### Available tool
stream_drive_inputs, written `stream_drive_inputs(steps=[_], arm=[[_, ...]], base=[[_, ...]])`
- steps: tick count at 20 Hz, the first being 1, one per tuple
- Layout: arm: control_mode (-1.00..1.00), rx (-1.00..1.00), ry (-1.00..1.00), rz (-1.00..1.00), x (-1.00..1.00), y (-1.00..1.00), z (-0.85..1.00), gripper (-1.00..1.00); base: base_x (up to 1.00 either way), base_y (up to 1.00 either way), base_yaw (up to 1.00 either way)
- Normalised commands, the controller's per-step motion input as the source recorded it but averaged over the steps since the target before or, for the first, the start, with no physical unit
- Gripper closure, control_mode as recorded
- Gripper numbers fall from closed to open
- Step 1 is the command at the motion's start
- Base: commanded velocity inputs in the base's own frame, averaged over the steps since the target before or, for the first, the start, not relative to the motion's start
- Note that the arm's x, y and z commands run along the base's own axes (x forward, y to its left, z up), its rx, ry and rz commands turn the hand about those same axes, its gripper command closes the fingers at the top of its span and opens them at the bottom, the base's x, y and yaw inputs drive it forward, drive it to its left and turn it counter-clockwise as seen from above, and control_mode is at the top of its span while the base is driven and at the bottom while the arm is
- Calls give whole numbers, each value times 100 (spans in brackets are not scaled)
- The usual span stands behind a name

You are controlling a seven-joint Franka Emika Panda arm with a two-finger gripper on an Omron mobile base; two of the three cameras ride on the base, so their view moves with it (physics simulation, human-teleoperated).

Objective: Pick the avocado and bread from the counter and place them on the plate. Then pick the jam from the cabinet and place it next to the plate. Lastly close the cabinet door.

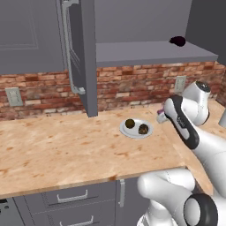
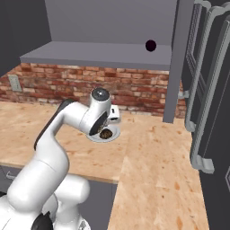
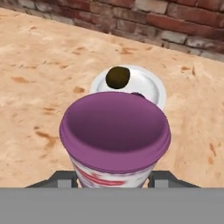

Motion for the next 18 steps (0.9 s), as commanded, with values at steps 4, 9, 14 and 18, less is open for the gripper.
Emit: stream_drive_inputs(steps=[4,9,14,18], arm=[[-100,-12,-14,11,-2,0,-47,100],[-100,-3,-26,10,-9,-1,-40,100],[-100,0,-10,5,0,-1,-33,100],[-100,0,0,2,0,-10,-30,100]], base=[[0,0,0],[0,0,0],[0,0,0],[0,0,0]])
